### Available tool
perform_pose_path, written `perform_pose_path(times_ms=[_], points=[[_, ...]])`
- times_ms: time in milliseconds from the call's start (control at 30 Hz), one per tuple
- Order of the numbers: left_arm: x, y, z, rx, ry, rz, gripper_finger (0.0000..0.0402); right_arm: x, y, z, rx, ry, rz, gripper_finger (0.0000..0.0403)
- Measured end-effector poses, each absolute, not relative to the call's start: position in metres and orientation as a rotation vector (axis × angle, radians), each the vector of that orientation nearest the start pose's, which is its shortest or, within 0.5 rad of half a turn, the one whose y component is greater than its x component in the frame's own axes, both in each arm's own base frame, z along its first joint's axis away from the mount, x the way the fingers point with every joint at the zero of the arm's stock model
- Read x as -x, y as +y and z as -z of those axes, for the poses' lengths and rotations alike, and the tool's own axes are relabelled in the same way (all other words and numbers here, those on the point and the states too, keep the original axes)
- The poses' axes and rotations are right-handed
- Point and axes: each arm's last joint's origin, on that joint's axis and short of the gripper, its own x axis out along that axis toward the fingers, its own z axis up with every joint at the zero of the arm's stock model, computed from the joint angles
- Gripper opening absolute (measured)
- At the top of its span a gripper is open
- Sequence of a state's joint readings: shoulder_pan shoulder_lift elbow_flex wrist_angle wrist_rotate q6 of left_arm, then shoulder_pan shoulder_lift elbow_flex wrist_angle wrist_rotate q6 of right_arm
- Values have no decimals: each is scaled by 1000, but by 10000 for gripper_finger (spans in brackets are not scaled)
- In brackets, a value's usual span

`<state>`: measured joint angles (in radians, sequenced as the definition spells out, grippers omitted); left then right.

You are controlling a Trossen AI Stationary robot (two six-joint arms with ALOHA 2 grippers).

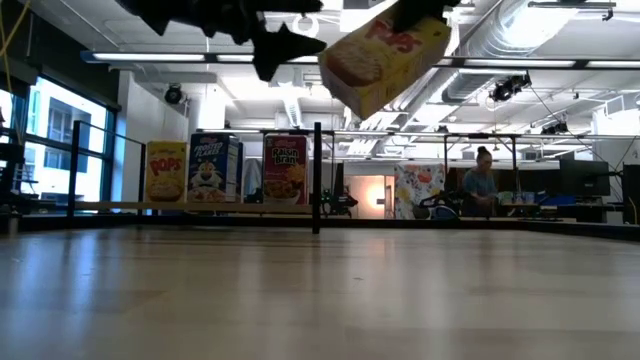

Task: Stack cereal on shelf
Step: Align the yellow cereal box on the shelf

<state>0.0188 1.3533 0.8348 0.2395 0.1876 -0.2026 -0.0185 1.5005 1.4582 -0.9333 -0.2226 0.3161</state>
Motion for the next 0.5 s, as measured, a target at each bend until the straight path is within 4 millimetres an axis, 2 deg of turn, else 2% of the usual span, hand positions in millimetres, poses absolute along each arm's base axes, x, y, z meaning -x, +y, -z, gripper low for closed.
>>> perform_pose_path(times_ms=[167, 400, 500], points=[[-311, -6, -246, 246, 357, 163, 255, -320, 10, -328, -387, 959, -63, 87], [-326, -14, -239, 263, 391, 192, 255, -339, 18, -308, -354, 993, -94, 87], [-328, -17, -233, 255, 421, 224, 255, -342, 19, -307, -354, 979, -110, 87]])
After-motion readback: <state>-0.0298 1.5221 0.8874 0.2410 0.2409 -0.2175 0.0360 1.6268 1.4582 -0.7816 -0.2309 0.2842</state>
